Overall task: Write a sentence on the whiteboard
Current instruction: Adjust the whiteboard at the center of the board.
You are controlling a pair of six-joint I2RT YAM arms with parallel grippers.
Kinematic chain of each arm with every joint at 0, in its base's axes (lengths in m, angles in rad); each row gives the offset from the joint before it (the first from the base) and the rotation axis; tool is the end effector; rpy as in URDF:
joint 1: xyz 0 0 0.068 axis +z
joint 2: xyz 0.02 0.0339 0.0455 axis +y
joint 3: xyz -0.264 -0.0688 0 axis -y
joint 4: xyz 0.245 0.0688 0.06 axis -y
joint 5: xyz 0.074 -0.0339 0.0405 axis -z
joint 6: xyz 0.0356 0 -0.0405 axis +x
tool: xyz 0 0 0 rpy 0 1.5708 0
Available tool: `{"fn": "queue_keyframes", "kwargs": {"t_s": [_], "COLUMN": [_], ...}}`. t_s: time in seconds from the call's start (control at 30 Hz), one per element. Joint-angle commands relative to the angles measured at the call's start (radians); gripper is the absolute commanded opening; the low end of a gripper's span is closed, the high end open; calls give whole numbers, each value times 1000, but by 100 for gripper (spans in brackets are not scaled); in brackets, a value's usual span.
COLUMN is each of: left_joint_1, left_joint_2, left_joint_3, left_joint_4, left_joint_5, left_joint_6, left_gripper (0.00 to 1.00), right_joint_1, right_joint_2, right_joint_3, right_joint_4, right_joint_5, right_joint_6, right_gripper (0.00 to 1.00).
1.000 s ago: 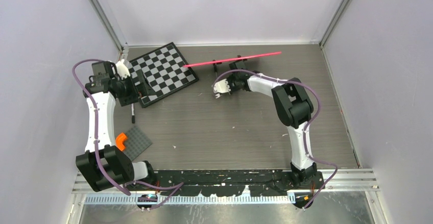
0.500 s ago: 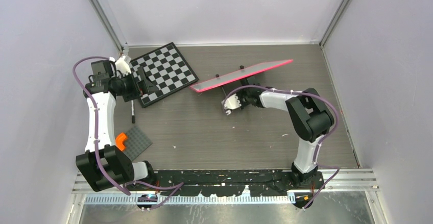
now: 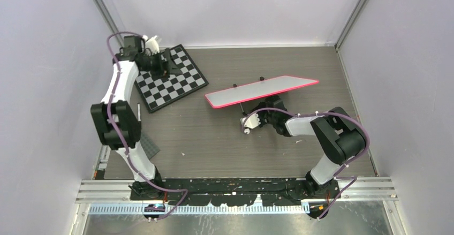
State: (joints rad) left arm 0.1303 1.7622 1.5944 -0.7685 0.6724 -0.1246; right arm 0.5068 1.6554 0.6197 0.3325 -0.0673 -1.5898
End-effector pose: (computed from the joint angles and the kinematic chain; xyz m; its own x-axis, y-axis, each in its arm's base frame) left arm 0.3818 0.0277 0.3089 -0.8252 -0.2062 -0.5258 0.1631 0.8043 -0.5714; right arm 0.2632 0.1489 0.1256 0.5398 -0.8413 -0.0290 -0.5552 -0.3299 -0.7635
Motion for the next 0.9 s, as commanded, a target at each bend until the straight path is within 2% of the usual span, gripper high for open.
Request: {"fn": "queue_keyframes", "kwargs": {"t_s": [0.0,0.2,0.3,0.43,0.6,0.87], "left_joint_1": [-95,-179,-226,-285,-360,-451], "left_joint_2": [124,263,355,470,593,770], "left_joint_3": [175,275,358,478,609,778], "left_joint_4": [67,154,157,157,158,185], "left_joint_5": [21,51,47,51,59,54], "left_joint_6": [-21,-92,-110,-124,-125,-156], "left_gripper": [78,72,67,57,53,49], "right_joint_1": [-1,10,30,51,56,55], "right_joint_2": [-24,-14,-35,-135,-361,-888], "right_joint_3": [-64,-99,-156,-190,-208,-124], "right_joint_4": [245,470,598,587,360,-487], "right_joint_5": [-24,-73,-97,-56,47,215], "right_joint_6": [86,131,154,228,358,720], "right_gripper": [38,36,38,38,37,33]}}
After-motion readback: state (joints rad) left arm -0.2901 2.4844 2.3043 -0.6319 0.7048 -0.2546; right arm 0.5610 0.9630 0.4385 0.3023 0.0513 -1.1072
